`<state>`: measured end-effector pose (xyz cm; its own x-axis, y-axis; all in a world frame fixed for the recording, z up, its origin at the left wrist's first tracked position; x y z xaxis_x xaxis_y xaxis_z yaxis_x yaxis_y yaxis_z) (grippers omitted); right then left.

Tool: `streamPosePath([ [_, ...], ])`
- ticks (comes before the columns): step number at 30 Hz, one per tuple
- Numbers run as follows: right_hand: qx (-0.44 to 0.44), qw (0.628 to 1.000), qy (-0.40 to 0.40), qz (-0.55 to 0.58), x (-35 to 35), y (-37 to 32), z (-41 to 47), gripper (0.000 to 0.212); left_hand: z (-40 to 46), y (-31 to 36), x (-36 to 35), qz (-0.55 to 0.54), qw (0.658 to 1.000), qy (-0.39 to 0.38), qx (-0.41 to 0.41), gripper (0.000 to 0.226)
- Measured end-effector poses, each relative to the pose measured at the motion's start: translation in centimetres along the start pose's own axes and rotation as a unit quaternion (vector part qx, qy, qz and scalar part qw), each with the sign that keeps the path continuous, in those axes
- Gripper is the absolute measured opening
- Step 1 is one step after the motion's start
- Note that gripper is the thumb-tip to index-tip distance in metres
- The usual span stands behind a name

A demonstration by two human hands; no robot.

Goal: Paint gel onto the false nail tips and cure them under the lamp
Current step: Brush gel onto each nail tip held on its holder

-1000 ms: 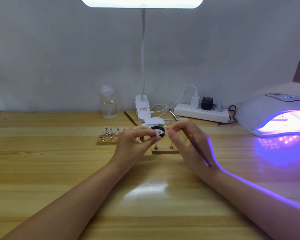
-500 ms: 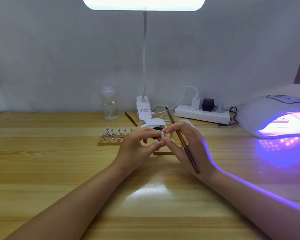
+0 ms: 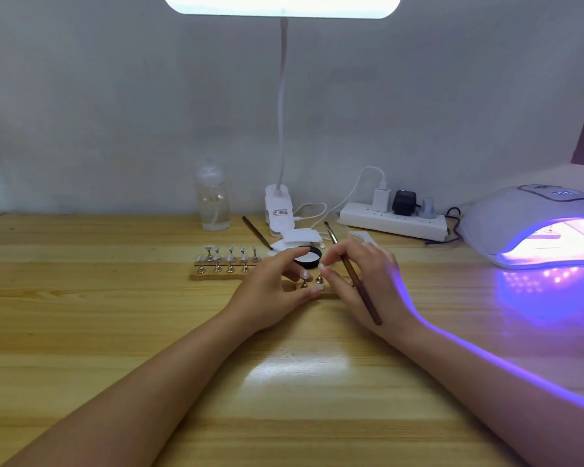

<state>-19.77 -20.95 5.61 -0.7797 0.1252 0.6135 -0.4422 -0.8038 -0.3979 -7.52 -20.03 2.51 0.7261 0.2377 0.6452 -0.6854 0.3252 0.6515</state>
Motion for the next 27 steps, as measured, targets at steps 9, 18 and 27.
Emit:
streamPosePath([
  [9, 0.002, 0.999, -0.046, -0.005, -0.8, -0.2, 0.1, 0.012, 0.0, -0.4, 0.1, -0.02, 1.0, 0.0, 0.009, 0.058],
  [18, 0.0, 0.998, -0.053, 0.021, 0.3, 1.1, 0.1, 0.013, 0.0, -0.5, 0.1, -0.031, 0.999, -0.004, 0.015, 0.057],
  [27, 0.08, 0.996, -0.019, -0.023, 0.7, -0.8, -0.2, 0.015, -0.2, -0.4, 0.2, -0.006, 1.0, 0.003, 0.027, 0.057],
])
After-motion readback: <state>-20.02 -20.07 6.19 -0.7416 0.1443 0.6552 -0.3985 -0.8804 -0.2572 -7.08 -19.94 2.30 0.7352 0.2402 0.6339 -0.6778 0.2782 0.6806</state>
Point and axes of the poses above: each hand's wrist, its own z-axis towards the middle knuckle, its own x-axis out of the back of the hand, y = z × x, the point moved 10 cm from there along z, towards the middle knuckle, and after that the axes turned 4 degrees about -y, right-handed, at the moved point
